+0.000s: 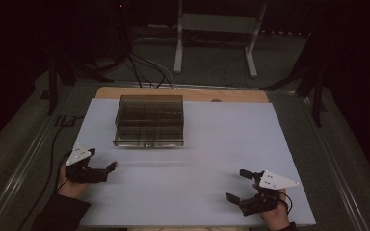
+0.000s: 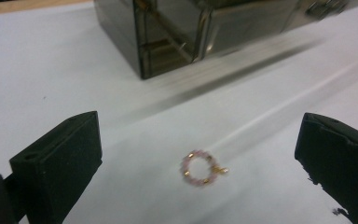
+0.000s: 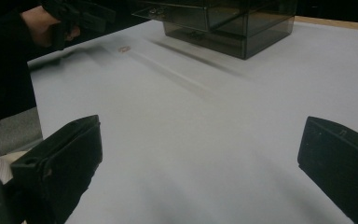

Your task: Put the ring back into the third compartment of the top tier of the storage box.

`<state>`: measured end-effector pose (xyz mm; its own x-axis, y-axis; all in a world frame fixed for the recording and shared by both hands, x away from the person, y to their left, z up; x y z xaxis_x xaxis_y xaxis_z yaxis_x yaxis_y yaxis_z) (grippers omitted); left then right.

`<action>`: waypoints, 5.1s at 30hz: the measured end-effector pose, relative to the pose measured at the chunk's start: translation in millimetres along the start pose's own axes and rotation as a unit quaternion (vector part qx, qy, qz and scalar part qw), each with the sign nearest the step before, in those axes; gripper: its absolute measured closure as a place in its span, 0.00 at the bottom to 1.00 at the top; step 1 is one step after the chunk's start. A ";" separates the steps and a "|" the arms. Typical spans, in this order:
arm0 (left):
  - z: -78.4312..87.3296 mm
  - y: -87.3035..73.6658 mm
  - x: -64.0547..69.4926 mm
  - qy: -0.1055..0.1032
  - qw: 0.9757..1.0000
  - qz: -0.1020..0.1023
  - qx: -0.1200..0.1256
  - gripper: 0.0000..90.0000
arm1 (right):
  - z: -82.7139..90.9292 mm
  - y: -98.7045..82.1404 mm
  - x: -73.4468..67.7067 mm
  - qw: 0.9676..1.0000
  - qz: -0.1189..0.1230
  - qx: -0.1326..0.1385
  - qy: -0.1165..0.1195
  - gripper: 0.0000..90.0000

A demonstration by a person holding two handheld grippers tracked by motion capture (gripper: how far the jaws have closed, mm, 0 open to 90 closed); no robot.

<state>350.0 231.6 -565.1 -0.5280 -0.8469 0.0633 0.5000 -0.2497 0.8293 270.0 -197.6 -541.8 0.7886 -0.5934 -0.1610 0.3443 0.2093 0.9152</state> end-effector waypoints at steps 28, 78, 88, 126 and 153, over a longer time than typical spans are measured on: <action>-14.5 -17.7 -1.0 0.023 0.996 0.012 -0.083 0.45 | -0.5 -1.0 -0.2 1.000 -0.001 -0.003 -0.001 0.00; -23.5 -18.9 -2.8 0.044 0.990 -0.013 -0.132 1.00 | 1.7 -1.1 1.5 1.000 -0.003 0.000 -0.009 0.00; -11.8 -8.9 -3.4 0.054 0.992 -0.016 -0.110 1.00 | 2.0 -1.1 1.7 1.000 -0.004 -0.001 -0.009 0.00; -3.5 22.2 41.7 0.002 0.995 -0.065 -0.078 1.00 | 1.6 -2.1 1.8 1.000 -0.001 -0.004 -0.011 0.00; -13.8 43.3 84.8 -0.061 0.991 -0.099 -0.064 1.00 | 2.5 -1.4 2.2 1.000 -0.003 -0.001 -0.012 0.00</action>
<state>336.4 142.5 -531.5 -0.6994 -0.7145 -0.0195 0.4579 -0.4689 0.7553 270.0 -201.2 -542.5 0.7741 -0.6130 -0.1579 0.3504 0.2071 0.9134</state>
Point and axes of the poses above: each handheld gripper's, and its own axes: z roughly backward along the jaws, y roughly out of its top, x roughly to its right, the point moved 10 cm from there along -z, roughly forward along the jaws, and after that the axes turned 1 degree about -y, right-handed, at the moved point
